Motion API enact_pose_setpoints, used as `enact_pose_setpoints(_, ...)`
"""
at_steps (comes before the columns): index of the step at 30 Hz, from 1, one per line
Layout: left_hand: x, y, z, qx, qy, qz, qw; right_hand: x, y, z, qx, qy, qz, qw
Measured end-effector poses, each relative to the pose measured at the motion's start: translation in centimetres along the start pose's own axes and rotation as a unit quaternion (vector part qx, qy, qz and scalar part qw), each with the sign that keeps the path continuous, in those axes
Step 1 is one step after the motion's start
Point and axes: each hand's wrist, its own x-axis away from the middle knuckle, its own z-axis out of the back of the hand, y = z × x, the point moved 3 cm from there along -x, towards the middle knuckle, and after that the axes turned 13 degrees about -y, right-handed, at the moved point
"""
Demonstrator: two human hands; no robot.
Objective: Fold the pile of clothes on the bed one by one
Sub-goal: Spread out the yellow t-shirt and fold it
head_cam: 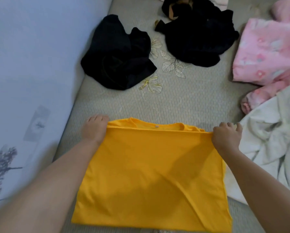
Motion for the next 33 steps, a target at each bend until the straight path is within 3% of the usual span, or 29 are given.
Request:
enact_pose_setpoints(3, -3.2, 0.0, 0.4, -0.046, -0.041, 0.019, 0.998, -2.4, -0.7, -0.2, -0.001, -0.037, -0.015, 0.999)
enact_pose_setpoints(6, -5.5, -0.2, 0.2, -0.06, -0.058, 0.054, 0.995, -4.5, -1.5, -0.8, -0.036, -0.027, -0.025, 0.999)
enact_pose_setpoints(9, -6.5, -0.9, -0.7, 0.051, 0.005, 0.108, 0.993, -5.6, -2.0, -1.9, -0.111, 0.009, -0.066, 0.992)
enact_pose_setpoints(12, -5.4, -0.3, -1.9, 0.137, 0.096, 0.077, 0.983, -4.9, -3.0, -2.9, -0.22, 0.044, -0.072, 0.972)
enact_pose_setpoints(15, -2.3, 1.3, -3.7, 0.144, 0.128, -0.01, 0.981, -2.1, -5.0, -3.5, -0.249, 0.101, 0.005, 0.963)
enact_pose_setpoints(19, 3.8, 3.0, -8.5, 0.057, 0.092, -0.1, 0.989, 4.7, -8.3, -6.2, -0.156, 0.198, 0.163, 0.954)
enact_pose_setpoints(24, 11.5, 2.5, -14.7, 0.099, -0.018, -0.062, 0.993, 13.1, -10.5, -12.2, -0.167, 0.127, 0.246, 0.946)
enact_pose_setpoints(27, 14.3, 1.5, -16.3, 0.139, -0.068, -0.031, 0.987, 15.3, -7.9, -15.1, -0.173, 0.078, 0.195, 0.962)
enact_pose_setpoints(33, 15.2, 0.6, -16.7, 0.15, -0.071, -0.035, 0.986, 15.3, -1.3, -17.2, -0.19, 0.024, 0.103, 0.976)
